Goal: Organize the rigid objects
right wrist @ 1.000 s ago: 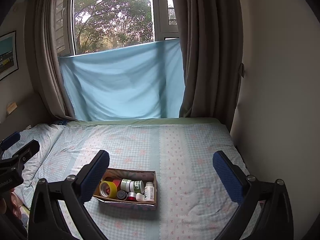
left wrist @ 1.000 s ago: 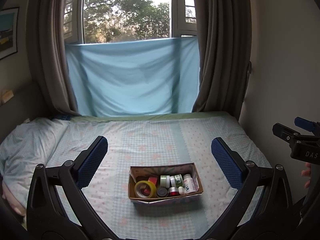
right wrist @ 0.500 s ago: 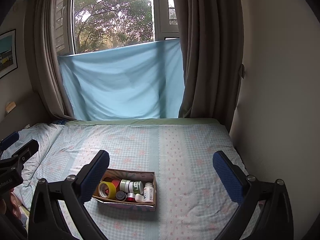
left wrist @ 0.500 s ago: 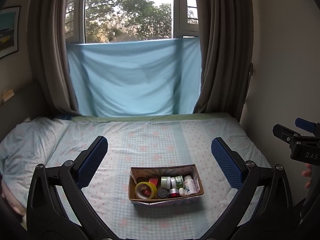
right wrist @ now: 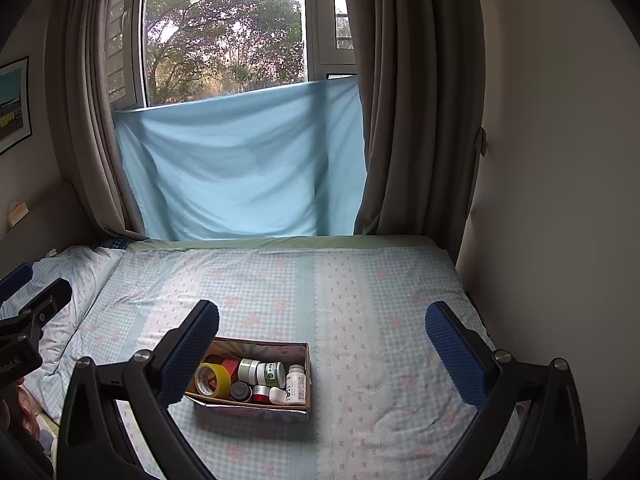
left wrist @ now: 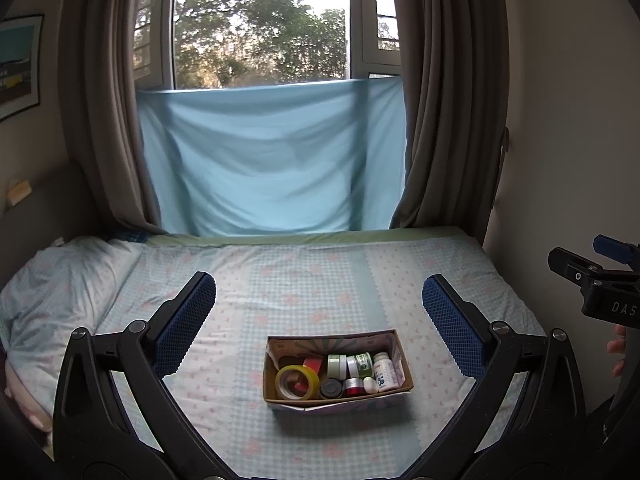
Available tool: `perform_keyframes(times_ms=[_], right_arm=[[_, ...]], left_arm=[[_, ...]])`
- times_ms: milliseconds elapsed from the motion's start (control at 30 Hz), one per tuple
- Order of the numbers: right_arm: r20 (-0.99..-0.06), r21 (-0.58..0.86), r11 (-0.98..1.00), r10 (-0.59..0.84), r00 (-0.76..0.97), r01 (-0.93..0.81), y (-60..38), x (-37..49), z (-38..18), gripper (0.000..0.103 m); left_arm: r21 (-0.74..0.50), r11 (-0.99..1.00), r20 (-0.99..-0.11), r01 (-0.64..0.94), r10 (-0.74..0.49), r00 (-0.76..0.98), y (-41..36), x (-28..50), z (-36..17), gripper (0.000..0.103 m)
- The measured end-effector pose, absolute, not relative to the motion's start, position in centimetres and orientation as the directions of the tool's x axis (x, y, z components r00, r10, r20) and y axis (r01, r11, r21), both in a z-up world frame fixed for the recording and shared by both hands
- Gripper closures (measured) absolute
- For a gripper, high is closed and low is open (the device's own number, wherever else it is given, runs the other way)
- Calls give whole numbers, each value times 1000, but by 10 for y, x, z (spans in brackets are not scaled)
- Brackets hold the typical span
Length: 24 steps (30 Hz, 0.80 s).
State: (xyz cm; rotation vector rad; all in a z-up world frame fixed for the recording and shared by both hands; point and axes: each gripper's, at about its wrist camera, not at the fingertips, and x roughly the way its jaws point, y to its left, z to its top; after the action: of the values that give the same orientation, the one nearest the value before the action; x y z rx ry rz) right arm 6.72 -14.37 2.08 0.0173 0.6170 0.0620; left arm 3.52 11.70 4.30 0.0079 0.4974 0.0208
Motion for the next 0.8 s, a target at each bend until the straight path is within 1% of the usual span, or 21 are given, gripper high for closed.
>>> perform_keyframes(times_ms=[367, 633, 800], right_arm=[[-571, 32, 998, 61, 819, -52, -143, 66, 22, 0], [-563, 29, 998, 61, 824, -54, -138, 62, 24, 0], [-561, 26, 998, 60, 826, -55, -134, 61, 23, 0]], left_arm=[[17, 1000, -471, -25, 30, 882, 120, 33, 44, 0], [29, 999, -427, -38, 47, 903, 122, 26, 46, 0], [42, 998, -418, -54, 66, 906, 121, 23, 46, 0]])
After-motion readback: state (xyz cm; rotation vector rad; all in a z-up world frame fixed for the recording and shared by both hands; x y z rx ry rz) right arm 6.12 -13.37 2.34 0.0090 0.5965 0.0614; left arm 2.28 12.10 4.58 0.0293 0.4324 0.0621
